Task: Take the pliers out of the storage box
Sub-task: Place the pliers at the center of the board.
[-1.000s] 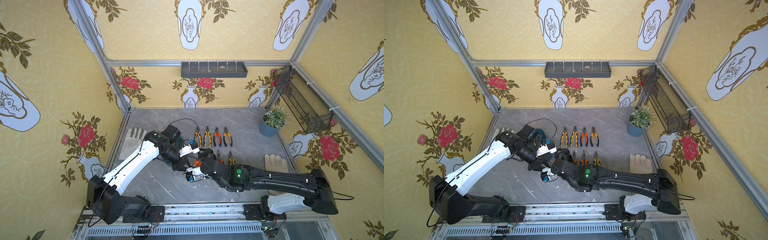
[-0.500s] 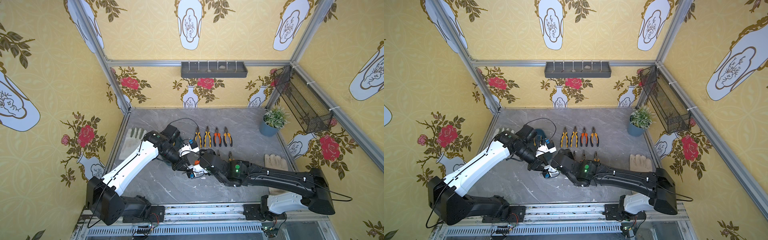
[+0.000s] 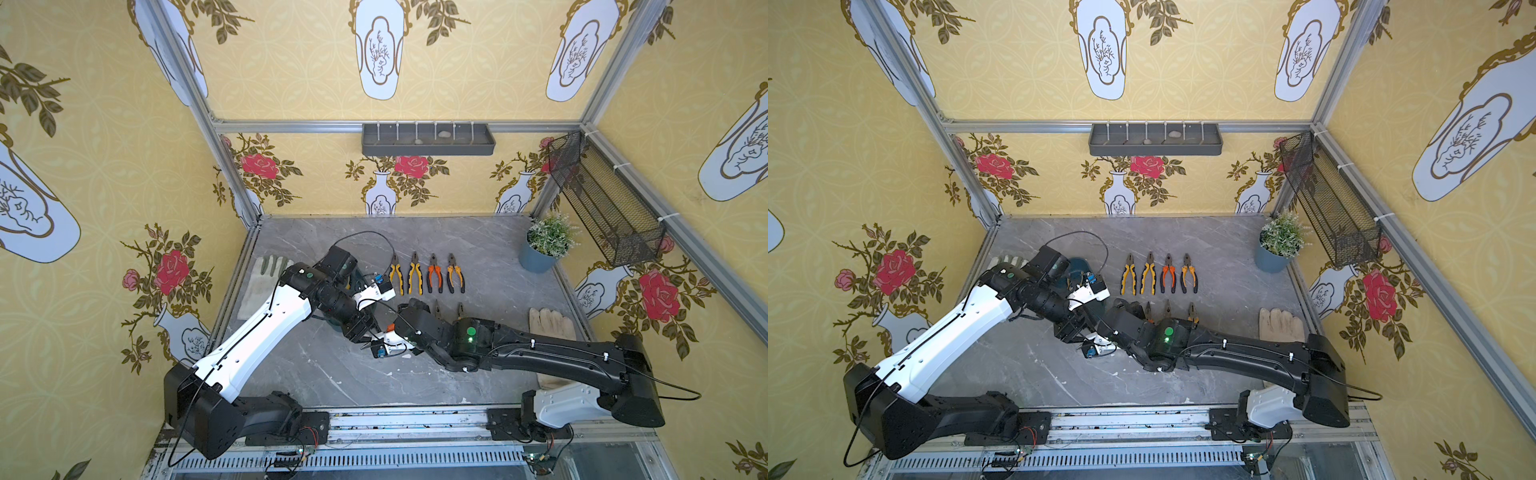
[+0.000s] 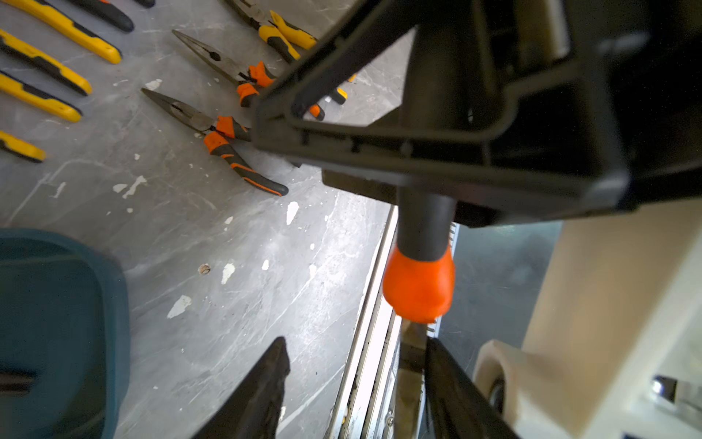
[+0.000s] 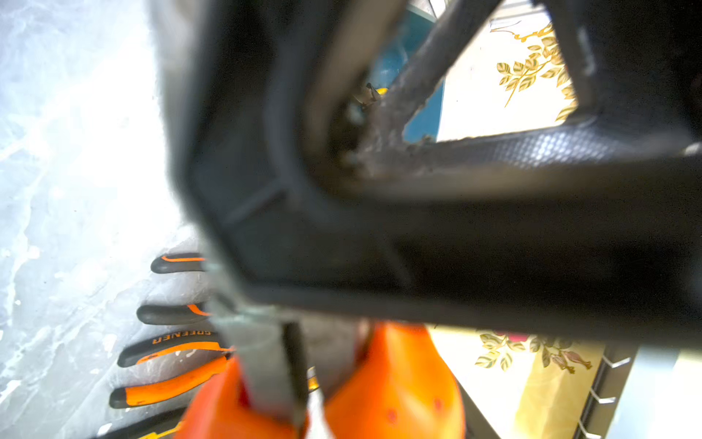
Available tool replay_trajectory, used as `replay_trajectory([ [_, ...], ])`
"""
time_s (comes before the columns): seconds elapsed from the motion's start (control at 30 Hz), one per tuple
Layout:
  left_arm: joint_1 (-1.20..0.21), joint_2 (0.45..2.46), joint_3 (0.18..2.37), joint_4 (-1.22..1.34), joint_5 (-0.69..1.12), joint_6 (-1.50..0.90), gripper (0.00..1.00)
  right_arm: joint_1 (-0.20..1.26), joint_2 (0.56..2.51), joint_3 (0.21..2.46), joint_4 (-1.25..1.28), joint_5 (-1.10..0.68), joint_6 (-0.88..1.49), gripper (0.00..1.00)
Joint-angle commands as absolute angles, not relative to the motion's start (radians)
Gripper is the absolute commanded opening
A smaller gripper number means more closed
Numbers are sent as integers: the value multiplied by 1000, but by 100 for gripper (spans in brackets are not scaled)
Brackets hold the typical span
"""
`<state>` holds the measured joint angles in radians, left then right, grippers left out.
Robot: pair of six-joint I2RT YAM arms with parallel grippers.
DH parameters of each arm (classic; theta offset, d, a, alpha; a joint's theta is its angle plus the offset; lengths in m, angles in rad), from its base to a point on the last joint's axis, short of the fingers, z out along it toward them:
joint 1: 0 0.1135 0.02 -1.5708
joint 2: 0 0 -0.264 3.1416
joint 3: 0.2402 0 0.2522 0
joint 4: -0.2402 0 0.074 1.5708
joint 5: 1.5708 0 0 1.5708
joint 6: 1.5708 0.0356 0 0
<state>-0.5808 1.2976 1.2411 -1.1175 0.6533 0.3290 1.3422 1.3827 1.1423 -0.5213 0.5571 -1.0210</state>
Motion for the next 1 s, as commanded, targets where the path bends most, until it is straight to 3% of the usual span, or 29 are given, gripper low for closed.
replay_trajectory([
  [0.0,-581,1258,1241,-1043,595,224,64,1316,1409,1169,-541,574,-899,0],
  [0.1,-581,1195,1220,-936,423,79,83,1276,1437,1207,-609,542,-801,0],
  [0.13,-581,1174,1208,-908,352,26,99,1263,1444,1216,-628,530,-769,0],
  [0.23,-580,1121,1172,-841,225,-89,99,1236,1445,1212,-646,516,-699,0],
  [0.43,-580,1067,1100,-752,210,-260,99,1212,1414,1197,-639,485,-563,0],
  [0.57,-552,1052,1083,-775,-13,-406,99,1212,1383,1167,-646,474,-517,0],
  [0.7,-439,1067,1085,-788,3,-485,99,1212,1370,1157,-652,465,-424,0],
  [0.97,-394,1014,1062,-760,-11,-738,99,1206,1453,1274,-732,526,33,0],
])
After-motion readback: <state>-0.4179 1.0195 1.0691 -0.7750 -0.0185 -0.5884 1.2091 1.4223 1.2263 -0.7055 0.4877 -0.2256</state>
